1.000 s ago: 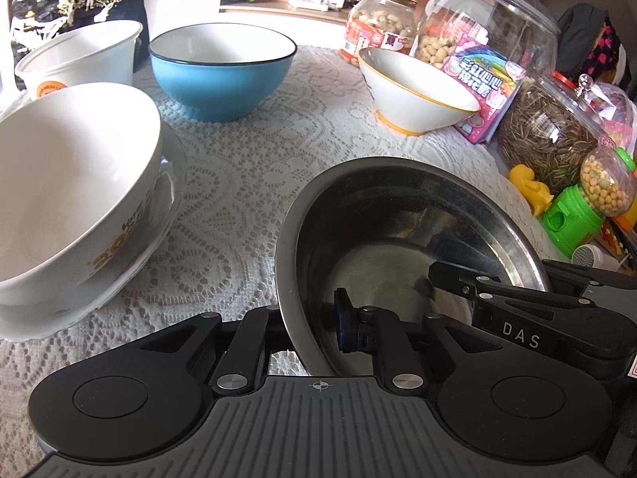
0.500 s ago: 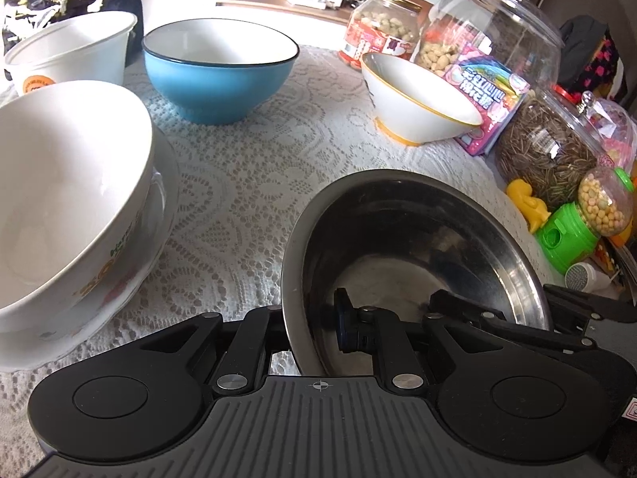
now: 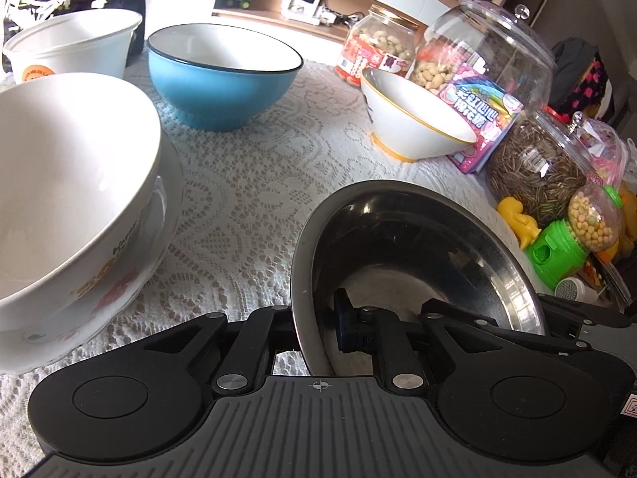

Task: Organize plates and bowls
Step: 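Carry the steel bowl with both tools over the stacked white bowls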

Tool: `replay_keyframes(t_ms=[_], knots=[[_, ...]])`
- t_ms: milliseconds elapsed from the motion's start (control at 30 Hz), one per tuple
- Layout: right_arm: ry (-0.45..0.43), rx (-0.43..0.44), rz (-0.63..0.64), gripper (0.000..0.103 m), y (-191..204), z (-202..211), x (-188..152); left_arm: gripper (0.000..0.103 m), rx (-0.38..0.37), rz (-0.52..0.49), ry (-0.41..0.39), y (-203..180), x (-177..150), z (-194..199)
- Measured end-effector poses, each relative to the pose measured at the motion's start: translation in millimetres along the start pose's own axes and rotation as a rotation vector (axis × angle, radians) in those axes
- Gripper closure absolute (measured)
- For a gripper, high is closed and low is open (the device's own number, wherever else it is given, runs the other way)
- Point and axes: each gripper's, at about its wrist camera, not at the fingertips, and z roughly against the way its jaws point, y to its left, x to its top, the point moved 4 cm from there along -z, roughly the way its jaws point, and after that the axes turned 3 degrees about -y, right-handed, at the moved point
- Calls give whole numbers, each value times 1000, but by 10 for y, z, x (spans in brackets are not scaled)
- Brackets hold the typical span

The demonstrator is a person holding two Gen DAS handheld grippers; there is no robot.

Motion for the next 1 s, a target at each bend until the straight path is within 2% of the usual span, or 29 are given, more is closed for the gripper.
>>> replay_keyframes(t_ms=[167,433,800,1000], knots=[[-14,-17,-14,65,12,-22,6,88,3,-22,-8,-10,-34,29],[-22,-12,-9,63,12,-44,16,88,3,-5,3,10,-31,38],[-13,9,-19,63,-9,-24,16,88,37,-4,17,-31,-15,22],[-14,5,-5,63,13,-9,-9,88,5,-19,17,-5,4,0]])
